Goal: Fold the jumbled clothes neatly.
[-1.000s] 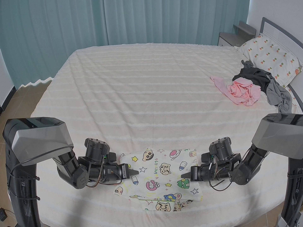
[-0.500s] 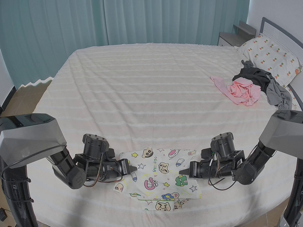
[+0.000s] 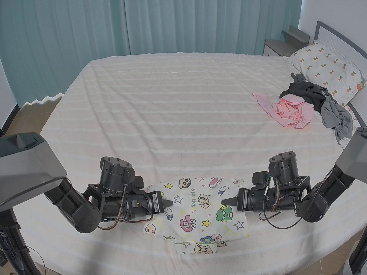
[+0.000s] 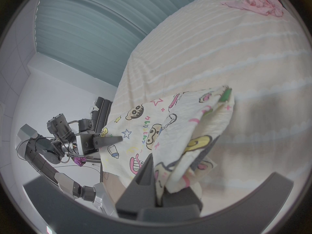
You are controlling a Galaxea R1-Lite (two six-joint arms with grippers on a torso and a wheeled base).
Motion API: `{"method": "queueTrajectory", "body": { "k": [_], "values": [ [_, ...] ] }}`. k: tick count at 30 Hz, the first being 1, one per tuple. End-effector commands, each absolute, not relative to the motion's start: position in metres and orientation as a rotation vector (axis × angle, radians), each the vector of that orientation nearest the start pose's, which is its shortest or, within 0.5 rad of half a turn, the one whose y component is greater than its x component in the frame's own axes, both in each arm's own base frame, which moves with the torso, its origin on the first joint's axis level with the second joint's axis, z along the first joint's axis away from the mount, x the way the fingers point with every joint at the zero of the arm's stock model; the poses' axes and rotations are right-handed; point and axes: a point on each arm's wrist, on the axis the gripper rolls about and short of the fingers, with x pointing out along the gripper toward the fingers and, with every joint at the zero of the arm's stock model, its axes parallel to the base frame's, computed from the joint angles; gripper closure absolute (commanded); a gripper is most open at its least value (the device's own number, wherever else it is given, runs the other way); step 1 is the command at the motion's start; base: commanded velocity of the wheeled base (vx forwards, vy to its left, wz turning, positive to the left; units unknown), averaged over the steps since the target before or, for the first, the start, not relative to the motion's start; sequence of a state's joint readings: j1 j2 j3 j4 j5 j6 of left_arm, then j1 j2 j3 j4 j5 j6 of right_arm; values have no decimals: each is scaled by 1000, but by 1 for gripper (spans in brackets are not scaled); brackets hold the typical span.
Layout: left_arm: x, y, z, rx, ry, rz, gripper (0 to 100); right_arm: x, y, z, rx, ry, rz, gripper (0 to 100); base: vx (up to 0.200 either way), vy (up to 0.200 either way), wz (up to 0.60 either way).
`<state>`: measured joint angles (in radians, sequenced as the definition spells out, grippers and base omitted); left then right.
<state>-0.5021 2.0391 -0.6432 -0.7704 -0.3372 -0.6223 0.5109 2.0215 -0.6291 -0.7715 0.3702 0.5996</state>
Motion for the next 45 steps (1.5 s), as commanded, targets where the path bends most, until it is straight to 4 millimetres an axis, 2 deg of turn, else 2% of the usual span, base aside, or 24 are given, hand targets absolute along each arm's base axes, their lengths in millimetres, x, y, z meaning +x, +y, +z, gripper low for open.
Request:
{"method": "queueTrajectory", "body": {
  "k": [1,17,36,40,45],
  "values": [
    [271,-171,65,-506,832,-633,100,269,157,68,505,829,642,100,0,-200,0],
    [274,-202,79,-529,825,-680,100,265,134,81,527,783,590,100,0,-200,0],
    [274,-207,70,-520,852,-677,100,266,130,80,532,785,574,100,0,-200,0],
    [274,-206,66,-516,863,-671,100,268,131,73,530,808,568,100,0,-150,0],
    [277,-205,56,-500,861,-606,100,274,134,51,513,865,546,100,0,0,0]
  ]
}}
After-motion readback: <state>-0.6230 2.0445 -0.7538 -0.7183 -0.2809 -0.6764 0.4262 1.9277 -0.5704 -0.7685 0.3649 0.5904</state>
